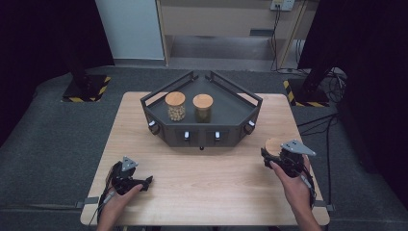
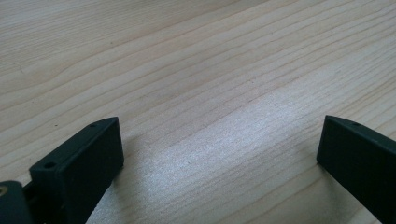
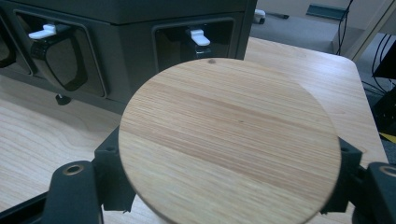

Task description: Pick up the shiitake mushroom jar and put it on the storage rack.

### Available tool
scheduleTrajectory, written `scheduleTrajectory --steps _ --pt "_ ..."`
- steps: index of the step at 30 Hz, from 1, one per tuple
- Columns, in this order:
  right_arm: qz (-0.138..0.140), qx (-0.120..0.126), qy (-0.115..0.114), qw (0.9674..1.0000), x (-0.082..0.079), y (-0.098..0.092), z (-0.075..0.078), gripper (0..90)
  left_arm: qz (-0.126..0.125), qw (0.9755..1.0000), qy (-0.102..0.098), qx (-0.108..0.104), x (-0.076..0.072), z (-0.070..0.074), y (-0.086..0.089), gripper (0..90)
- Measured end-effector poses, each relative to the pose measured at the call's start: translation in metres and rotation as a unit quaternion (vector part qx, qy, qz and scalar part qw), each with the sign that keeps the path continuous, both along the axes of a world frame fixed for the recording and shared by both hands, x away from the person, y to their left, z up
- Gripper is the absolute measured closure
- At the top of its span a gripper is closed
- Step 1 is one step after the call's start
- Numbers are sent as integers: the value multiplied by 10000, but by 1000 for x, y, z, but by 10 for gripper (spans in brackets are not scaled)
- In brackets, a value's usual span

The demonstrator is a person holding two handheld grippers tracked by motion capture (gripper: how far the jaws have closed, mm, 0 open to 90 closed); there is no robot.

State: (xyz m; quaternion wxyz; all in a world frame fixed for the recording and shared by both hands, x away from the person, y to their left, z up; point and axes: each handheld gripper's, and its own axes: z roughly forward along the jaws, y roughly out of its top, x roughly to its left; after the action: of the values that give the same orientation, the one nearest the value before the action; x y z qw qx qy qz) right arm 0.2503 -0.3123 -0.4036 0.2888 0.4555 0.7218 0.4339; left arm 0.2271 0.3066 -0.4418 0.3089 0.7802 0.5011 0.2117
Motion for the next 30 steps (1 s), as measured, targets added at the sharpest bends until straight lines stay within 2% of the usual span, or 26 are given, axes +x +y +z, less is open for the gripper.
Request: scheduleTrajectory --steps 30 --pt "172 -166 -63 9997 -5 -3 29 255 0 10000 0 0 0 0 0 0"
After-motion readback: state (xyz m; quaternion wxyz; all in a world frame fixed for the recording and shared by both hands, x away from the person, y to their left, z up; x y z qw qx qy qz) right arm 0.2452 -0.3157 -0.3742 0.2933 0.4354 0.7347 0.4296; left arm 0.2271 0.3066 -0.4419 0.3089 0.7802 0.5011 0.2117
